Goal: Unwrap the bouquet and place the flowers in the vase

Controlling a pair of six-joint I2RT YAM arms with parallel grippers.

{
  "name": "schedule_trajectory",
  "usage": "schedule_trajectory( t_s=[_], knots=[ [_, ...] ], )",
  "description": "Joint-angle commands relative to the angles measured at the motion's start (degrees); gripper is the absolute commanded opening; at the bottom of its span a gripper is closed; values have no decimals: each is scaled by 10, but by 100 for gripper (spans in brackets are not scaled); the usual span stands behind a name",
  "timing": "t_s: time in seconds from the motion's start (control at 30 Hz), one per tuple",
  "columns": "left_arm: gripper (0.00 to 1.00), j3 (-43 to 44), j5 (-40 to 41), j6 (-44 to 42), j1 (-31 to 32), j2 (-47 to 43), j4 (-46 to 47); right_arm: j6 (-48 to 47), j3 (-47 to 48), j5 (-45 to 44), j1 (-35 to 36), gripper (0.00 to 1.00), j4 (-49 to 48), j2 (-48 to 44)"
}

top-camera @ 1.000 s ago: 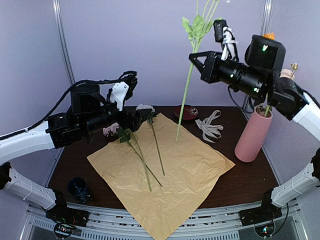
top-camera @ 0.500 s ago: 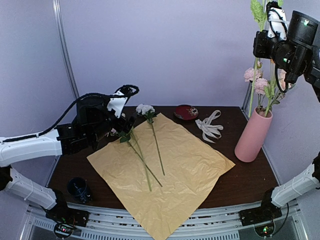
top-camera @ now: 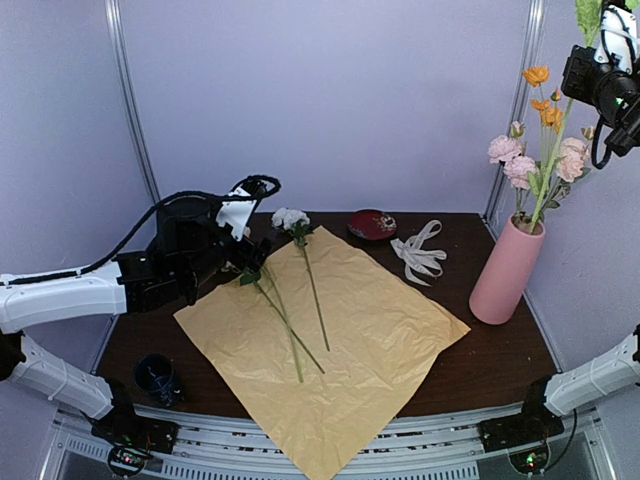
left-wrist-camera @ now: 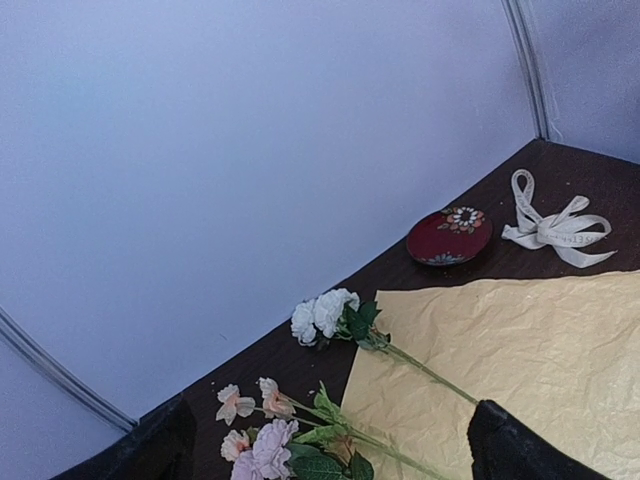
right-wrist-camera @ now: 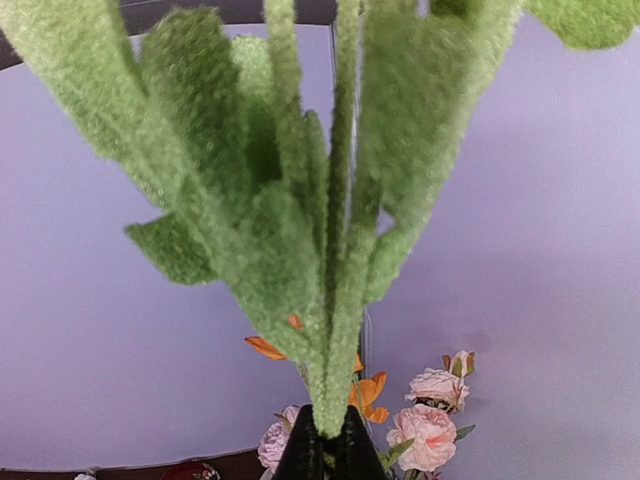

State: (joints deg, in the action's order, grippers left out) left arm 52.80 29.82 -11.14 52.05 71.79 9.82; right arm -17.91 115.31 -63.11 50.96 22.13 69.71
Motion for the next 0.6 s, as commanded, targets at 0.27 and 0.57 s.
schedule_trajectory(
  t_s=[0.27,0.57],
  knots=[
    [98,3,-9,18,-2,4,22,-26,-133,-43,-19,0,-75,-67],
    [98,6,-9,23,-1,10,15,-24,-193,11,-76,0,-163,-86]
  ],
)
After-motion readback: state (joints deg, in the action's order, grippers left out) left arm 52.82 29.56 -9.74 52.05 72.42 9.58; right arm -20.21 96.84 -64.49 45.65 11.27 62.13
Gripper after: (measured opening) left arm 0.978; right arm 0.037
